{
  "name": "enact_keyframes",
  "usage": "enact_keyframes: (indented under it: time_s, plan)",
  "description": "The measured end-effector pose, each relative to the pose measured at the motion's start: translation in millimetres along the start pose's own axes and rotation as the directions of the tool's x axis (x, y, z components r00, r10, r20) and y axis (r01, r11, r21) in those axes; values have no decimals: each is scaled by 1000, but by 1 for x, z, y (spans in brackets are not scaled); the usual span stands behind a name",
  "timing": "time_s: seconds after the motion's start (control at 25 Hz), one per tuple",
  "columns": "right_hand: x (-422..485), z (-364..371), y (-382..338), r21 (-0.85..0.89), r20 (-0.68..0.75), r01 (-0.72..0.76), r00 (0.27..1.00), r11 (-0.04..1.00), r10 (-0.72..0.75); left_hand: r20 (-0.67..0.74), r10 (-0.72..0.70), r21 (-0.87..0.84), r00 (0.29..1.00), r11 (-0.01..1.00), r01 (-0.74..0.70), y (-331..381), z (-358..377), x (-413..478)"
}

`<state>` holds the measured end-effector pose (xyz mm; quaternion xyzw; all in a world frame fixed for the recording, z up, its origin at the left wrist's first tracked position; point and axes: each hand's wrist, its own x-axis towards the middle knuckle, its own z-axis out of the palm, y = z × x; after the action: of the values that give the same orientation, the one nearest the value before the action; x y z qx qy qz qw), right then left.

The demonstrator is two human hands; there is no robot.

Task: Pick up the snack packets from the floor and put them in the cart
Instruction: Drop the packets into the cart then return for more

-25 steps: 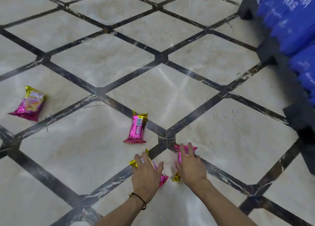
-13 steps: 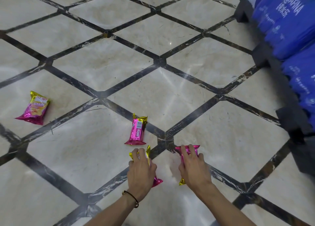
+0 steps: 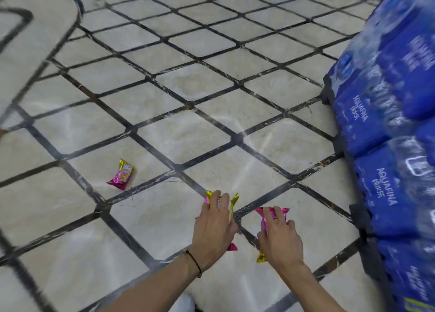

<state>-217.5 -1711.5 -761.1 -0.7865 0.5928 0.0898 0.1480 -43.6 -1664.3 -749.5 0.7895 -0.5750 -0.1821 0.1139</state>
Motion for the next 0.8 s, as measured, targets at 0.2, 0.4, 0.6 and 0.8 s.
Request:
enact_keyframes:
  time_s: [0.2, 0.4, 0.6, 0.8]
  plan:
    - [-48, -170, -23, 29, -105, 10, 994, 1000, -7, -10, 62, 39, 998, 997, -62, 59, -151, -12]
    - [-103, -307, -36, 56, -163, -37, 986, 998, 46, 21, 101, 26, 995, 995, -101, 105, -279, -42]
    - [-154, -426, -45, 76, -234, 2, 972, 997, 16, -1, 120, -37, 993, 992, -120, 153, -384, -78]
    - [-177, -498, -41, 64, -317, -8, 948, 998, 27, -54, 143, -48, 988, 988, -146, 194, -440, -85]
